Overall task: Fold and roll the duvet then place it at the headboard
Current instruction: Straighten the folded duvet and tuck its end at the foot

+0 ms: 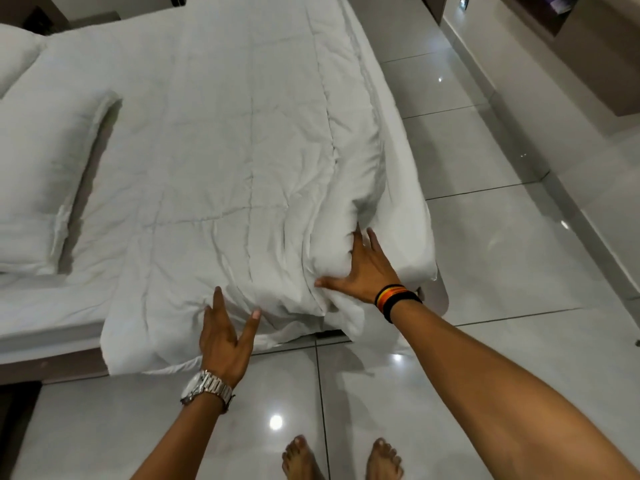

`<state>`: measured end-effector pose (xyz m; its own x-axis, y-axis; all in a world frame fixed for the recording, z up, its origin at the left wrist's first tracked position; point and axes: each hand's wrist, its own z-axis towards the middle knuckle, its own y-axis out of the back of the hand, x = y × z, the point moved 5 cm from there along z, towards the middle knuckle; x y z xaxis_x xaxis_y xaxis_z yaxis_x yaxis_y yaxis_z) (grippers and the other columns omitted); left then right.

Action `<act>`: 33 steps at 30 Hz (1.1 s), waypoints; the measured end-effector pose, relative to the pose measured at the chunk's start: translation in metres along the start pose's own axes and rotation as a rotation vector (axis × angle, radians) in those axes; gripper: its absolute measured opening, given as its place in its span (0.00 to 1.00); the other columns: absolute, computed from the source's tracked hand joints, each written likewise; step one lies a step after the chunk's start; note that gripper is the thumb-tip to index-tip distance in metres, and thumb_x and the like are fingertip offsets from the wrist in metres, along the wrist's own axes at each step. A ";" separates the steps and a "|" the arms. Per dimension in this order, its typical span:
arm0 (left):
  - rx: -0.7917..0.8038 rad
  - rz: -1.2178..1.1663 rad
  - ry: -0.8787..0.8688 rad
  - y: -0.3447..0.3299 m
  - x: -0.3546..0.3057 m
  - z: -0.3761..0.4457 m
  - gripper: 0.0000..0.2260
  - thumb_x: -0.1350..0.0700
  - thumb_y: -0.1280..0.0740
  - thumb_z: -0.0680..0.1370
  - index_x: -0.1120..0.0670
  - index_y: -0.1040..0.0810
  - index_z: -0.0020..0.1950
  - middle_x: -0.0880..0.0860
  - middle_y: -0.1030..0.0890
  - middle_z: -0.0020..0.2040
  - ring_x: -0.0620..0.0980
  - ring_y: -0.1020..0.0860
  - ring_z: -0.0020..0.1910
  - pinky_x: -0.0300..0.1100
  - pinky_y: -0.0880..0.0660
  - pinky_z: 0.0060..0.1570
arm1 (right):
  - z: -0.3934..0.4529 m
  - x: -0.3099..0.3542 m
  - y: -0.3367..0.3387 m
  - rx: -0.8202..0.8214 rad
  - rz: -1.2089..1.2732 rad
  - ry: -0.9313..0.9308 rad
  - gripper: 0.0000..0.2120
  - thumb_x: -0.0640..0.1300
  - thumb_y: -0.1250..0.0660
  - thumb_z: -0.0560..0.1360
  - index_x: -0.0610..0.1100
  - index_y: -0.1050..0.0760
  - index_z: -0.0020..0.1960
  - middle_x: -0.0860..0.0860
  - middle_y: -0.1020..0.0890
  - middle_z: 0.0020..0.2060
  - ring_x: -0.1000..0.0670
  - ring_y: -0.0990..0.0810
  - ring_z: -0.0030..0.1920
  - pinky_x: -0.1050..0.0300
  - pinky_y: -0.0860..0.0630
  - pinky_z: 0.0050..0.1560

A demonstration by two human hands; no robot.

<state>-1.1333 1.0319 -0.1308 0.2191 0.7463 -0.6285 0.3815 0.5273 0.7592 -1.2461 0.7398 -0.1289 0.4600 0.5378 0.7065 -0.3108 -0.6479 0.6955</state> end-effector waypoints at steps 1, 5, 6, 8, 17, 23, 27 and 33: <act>0.002 0.008 -0.004 0.002 0.001 -0.001 0.46 0.30 0.40 0.74 0.50 0.51 0.85 0.55 0.45 0.84 0.58 0.45 0.83 0.60 0.44 0.79 | 0.001 0.008 0.003 -0.008 0.055 -0.022 0.72 0.80 0.26 0.58 0.51 0.62 0.86 0.46 0.30 0.79 0.47 0.37 0.78 0.47 0.39 0.81; -0.028 -0.052 0.004 0.011 -0.012 -0.013 0.44 0.33 0.40 0.76 0.51 0.50 0.85 0.55 0.43 0.84 0.58 0.45 0.83 0.60 0.44 0.79 | -0.016 0.026 0.032 -0.135 0.420 -0.189 0.57 0.73 0.19 0.59 0.55 0.40 0.79 0.54 0.19 0.66 0.50 0.19 0.63 0.53 0.20 0.61; -0.044 -0.063 0.004 0.017 -0.020 -0.014 0.43 0.33 0.41 0.76 0.51 0.50 0.85 0.55 0.43 0.84 0.58 0.46 0.83 0.59 0.46 0.80 | -0.022 0.024 0.049 -0.178 0.550 -0.238 0.53 0.72 0.18 0.58 0.53 0.33 0.75 0.56 0.18 0.64 0.54 0.17 0.61 0.59 0.19 0.57; -0.086 -0.072 -0.025 0.029 -0.038 -0.016 0.42 0.32 0.43 0.77 0.51 0.50 0.85 0.55 0.43 0.84 0.56 0.48 0.83 0.58 0.49 0.80 | -0.038 0.014 0.084 -0.131 0.733 -0.368 0.54 0.77 0.19 0.54 0.50 0.27 0.71 0.55 0.16 0.61 0.57 0.14 0.55 0.65 0.18 0.51; 0.053 0.015 -0.090 0.012 -0.052 -0.015 0.40 0.31 0.46 0.78 0.51 0.46 0.85 0.57 0.34 0.81 0.58 0.44 0.82 0.60 0.44 0.79 | -0.100 -0.050 0.103 -0.083 0.537 -0.672 0.62 0.78 0.27 0.61 0.46 0.42 0.83 0.47 0.28 0.76 0.44 0.25 0.69 0.53 0.31 0.63; -0.155 0.002 0.182 0.055 0.052 0.002 0.38 0.37 0.41 0.82 0.58 0.46 0.84 0.62 0.44 0.83 0.61 0.45 0.82 0.57 0.46 0.80 | -0.091 -0.032 0.034 -0.186 0.007 -0.414 0.60 0.79 0.33 0.68 0.51 0.54 0.87 0.47 0.49 0.86 0.44 0.49 0.85 0.38 0.47 0.83; -0.282 -0.130 0.421 0.091 0.129 0.033 0.47 0.35 0.38 0.77 0.59 0.54 0.85 0.61 0.53 0.84 0.62 0.52 0.83 0.58 0.51 0.80 | -0.054 -0.003 -0.020 -0.082 -0.285 -0.214 0.56 0.82 0.43 0.71 0.56 0.63 0.86 0.46 0.66 0.85 0.42 0.65 0.85 0.27 0.61 0.79; -0.285 -0.420 0.533 0.109 0.189 0.063 0.56 0.41 0.16 0.64 0.48 0.47 0.82 0.59 0.31 0.76 0.60 0.30 0.73 0.52 0.30 0.69 | -0.019 0.028 -0.102 0.030 -0.456 -0.098 0.53 0.83 0.53 0.71 0.56 0.63 0.86 0.45 0.68 0.84 0.41 0.67 0.84 0.25 0.66 0.77</act>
<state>-0.9937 1.2048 -0.1778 -0.3880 0.5161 -0.7636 0.0736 0.8432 0.5325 -1.2175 0.8314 -0.1779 0.6207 0.7188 0.3131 -0.0356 -0.3732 0.9271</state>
